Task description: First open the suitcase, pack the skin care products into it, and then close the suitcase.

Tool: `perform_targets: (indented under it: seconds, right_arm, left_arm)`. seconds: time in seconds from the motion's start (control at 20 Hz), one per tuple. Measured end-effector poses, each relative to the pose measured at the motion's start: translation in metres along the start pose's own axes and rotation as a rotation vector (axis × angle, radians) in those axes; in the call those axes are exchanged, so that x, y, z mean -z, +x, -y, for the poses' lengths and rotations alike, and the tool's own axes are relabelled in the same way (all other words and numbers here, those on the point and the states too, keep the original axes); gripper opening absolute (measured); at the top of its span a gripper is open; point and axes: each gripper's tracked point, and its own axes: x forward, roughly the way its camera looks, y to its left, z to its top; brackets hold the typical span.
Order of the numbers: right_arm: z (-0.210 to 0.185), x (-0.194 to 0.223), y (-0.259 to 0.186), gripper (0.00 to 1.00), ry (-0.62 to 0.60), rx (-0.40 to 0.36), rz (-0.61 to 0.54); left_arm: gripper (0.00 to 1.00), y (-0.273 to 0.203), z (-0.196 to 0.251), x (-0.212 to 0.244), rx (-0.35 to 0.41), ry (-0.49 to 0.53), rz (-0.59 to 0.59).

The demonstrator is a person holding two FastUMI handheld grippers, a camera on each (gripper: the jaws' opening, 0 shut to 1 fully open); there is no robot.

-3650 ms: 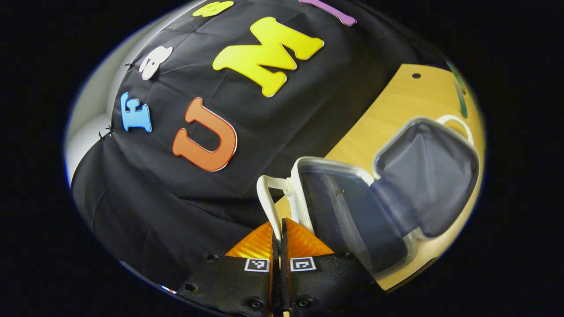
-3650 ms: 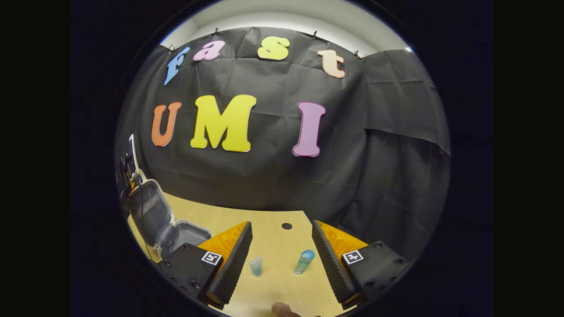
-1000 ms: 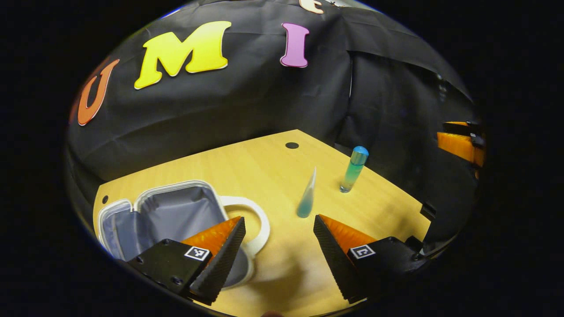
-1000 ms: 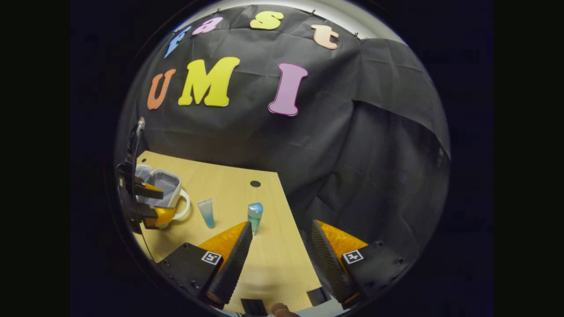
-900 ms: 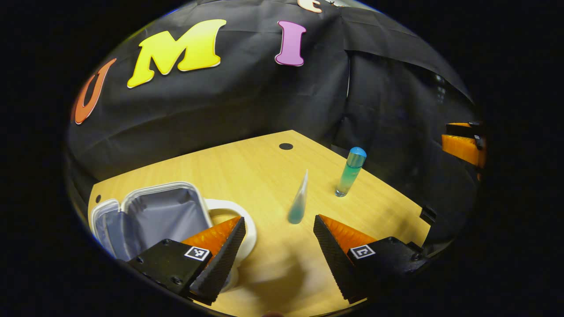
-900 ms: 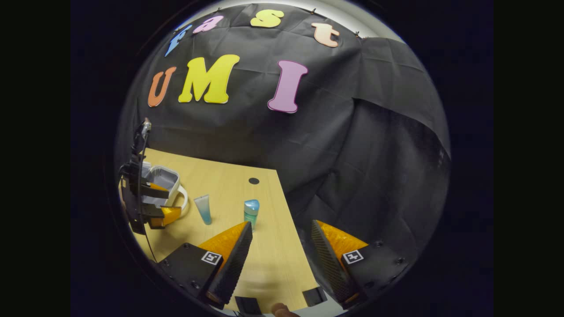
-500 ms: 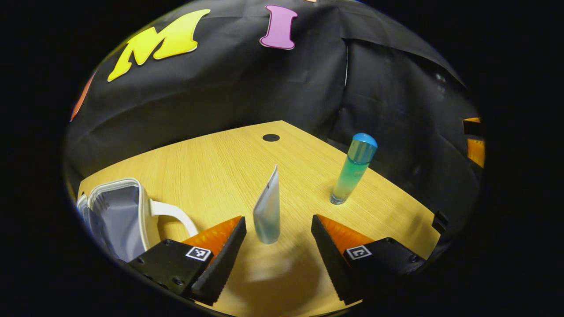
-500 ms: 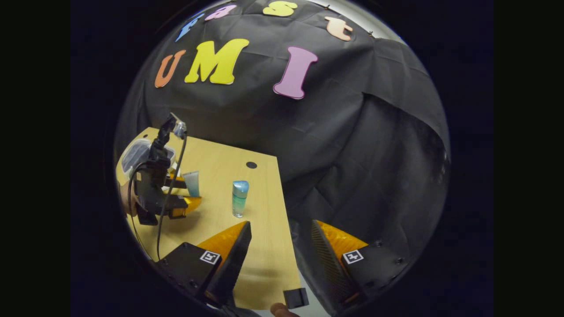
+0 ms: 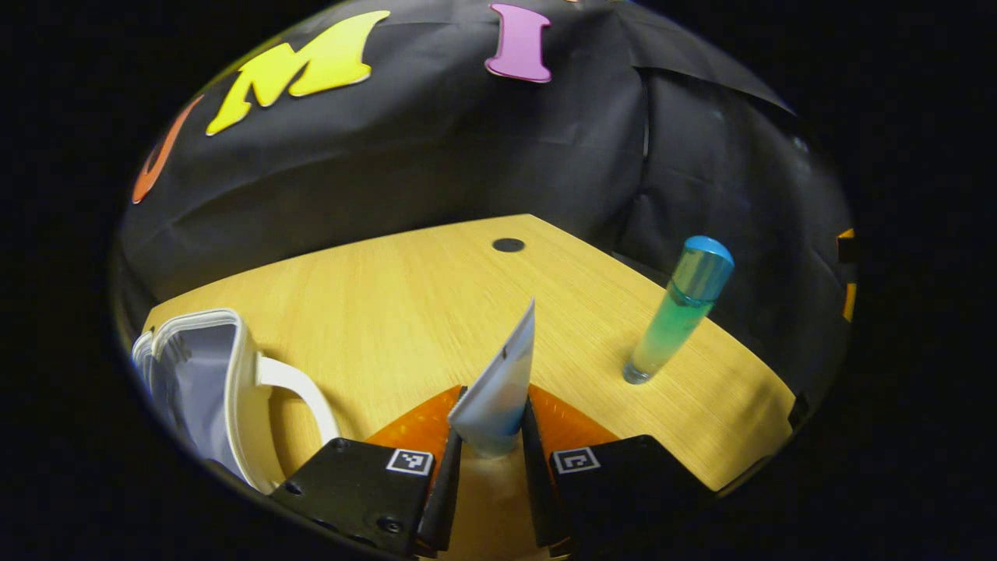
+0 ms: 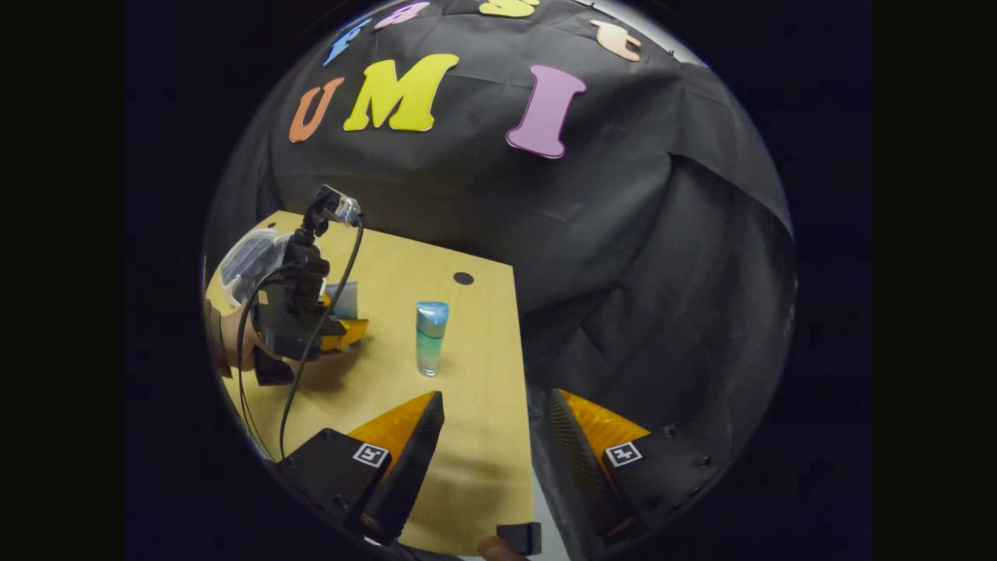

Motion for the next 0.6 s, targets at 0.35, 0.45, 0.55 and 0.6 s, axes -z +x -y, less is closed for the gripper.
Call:
perform_targets:
  seconds: [0.35,0.45,0.55,0.6]
  right_arm:
    - [-0.038,-0.037,0.059,0.83,0.077,-0.097,0.048]
    - [-0.051,-0.043,0.078,0.83,0.081,-0.115,0.048]
    - [-0.063,-0.045,0.095,0.82,0.091,-0.128,0.042]
    - [-0.07,-0.044,0.104,0.83,0.099,-0.14,0.037]
  left_arm:
    - [0.37,-0.023,-0.004,-0.005,-0.063,-0.083,-0.036]
    - [0.37,-0.047,-0.001,-0.025,-0.042,-0.084,0.004]
    - [0.36,-0.076,-0.001,-0.044,-0.033,-0.085,0.036]
    - [0.36,-0.092,0.0,-0.054,-0.032,-0.082,0.049]
